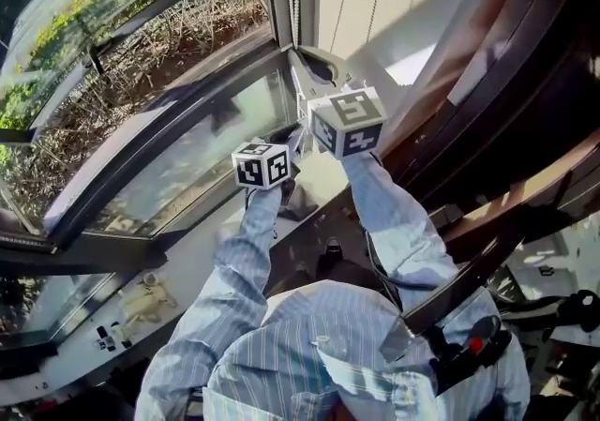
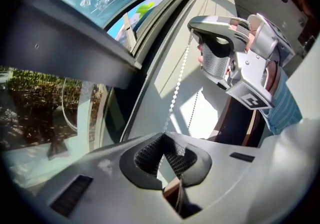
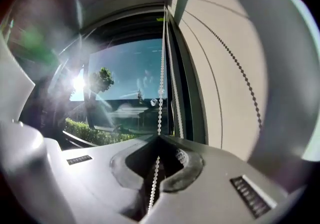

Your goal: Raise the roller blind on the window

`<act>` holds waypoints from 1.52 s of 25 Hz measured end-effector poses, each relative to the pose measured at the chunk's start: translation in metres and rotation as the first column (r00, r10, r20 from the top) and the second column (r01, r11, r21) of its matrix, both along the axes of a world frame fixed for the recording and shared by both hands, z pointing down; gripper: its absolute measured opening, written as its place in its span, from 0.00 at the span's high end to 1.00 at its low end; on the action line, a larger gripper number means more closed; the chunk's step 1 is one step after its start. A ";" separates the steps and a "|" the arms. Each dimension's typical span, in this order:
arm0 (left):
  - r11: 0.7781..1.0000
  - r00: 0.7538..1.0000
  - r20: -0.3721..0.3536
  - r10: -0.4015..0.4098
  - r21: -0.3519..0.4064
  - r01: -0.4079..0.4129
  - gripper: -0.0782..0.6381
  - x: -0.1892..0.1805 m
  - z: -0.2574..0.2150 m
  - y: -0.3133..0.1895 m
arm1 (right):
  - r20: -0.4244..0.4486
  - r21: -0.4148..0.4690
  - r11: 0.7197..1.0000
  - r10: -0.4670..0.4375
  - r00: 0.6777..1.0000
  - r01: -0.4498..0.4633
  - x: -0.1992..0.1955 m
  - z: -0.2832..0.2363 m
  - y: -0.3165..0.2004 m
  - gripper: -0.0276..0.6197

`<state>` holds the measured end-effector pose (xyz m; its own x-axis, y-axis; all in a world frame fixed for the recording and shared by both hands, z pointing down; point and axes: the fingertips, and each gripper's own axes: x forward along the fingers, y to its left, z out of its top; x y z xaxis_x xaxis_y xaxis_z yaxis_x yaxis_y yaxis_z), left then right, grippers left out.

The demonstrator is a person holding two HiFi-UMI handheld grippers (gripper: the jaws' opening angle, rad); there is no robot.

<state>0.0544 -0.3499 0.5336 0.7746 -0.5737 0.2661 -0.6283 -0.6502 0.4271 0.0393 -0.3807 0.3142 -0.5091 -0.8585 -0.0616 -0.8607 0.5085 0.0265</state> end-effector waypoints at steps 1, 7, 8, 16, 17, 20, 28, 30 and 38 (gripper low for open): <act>0.999 1.000 0.026 0.001 -0.038 0.000 0.88 -0.002 0.020 0.004 | -0.025 -0.035 0.999 0.005 1.000 -0.005 0.000 0.020 0.002 0.95; 0.957 0.979 0.195 0.063 -0.290 -0.004 0.88 -0.032 0.156 0.064 | -0.175 -0.293 0.955 -0.007 0.985 -0.045 -0.006 0.175 0.031 0.95; 0.955 0.977 0.203 0.065 -0.296 -0.002 0.88 -0.036 0.171 0.076 | -0.193 -0.323 0.945 -0.008 0.981 -0.055 -0.005 0.196 0.037 0.95; 0.983 0.982 0.180 -0.057 -0.164 0.087 0.88 -0.055 0.160 0.084 | -0.233 -0.386 0.917 0.009 0.973 -0.101 0.001 0.234 0.038 0.95; 0.987 0.981 0.179 -0.078 -0.123 0.101 0.88 -0.058 0.151 0.082 | -0.241 -0.384 0.917 0.012 0.970 -0.107 0.001 0.235 0.040 0.95; 0.991 0.977 0.171 -0.131 -0.007 0.135 0.88 -0.065 0.126 0.077 | -0.314 -0.430 0.894 -0.016 0.949 -0.127 0.001 0.261 0.055 0.94; 0.983 0.984 0.021 -0.175 0.058 0.173 0.88 -0.084 0.072 0.101 | -0.167 -0.487 0.862 0.065 0.984 -0.140 0.000 0.270 0.115 0.85; 0.982 0.984 -0.026 -0.175 0.070 0.177 0.88 -0.089 0.059 0.111 | -0.129 -0.475 0.869 0.087 0.988 -0.139 -0.003 0.257 0.126 0.85; 0.977 0.985 -0.151 -0.085 0.182 0.112 0.88 -0.086 0.014 0.162 | -0.025 -0.428 0.894 0.136 0.990 -0.134 -0.013 0.216 0.184 0.85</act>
